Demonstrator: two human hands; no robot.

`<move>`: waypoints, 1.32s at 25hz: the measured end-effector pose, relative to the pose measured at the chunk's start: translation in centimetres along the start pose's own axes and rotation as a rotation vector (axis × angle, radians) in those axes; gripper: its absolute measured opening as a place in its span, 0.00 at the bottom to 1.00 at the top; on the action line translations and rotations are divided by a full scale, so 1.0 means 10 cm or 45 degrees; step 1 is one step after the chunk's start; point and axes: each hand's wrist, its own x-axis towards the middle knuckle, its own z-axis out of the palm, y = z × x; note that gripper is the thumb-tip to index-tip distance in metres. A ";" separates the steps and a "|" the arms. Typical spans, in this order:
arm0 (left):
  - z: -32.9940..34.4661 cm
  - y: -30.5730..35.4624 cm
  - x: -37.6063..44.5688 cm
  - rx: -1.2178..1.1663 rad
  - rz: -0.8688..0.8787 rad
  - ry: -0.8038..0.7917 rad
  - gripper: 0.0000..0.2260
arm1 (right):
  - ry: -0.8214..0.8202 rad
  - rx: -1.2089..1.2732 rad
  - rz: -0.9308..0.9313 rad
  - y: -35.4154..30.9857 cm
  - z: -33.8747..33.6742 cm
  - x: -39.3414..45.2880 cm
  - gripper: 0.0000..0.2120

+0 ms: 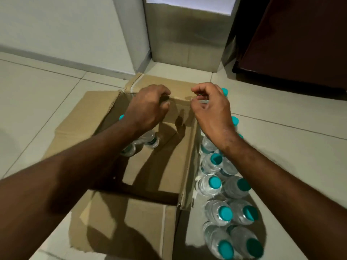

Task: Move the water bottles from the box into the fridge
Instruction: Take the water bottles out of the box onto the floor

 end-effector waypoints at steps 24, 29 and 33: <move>-0.15 -0.52 -1.29 -0.070 -0.616 -0.054 0.19 | -0.611 -0.380 -0.128 -0.21 1.01 -0.52 0.15; -0.14 -0.40 -1.33 -0.169 -0.503 0.050 0.18 | -0.586 -0.336 -0.103 -0.21 0.90 -0.59 0.15; -0.22 -0.24 -1.29 -0.090 -0.406 0.038 0.19 | -0.506 -0.279 -0.122 -0.28 0.69 -0.64 0.14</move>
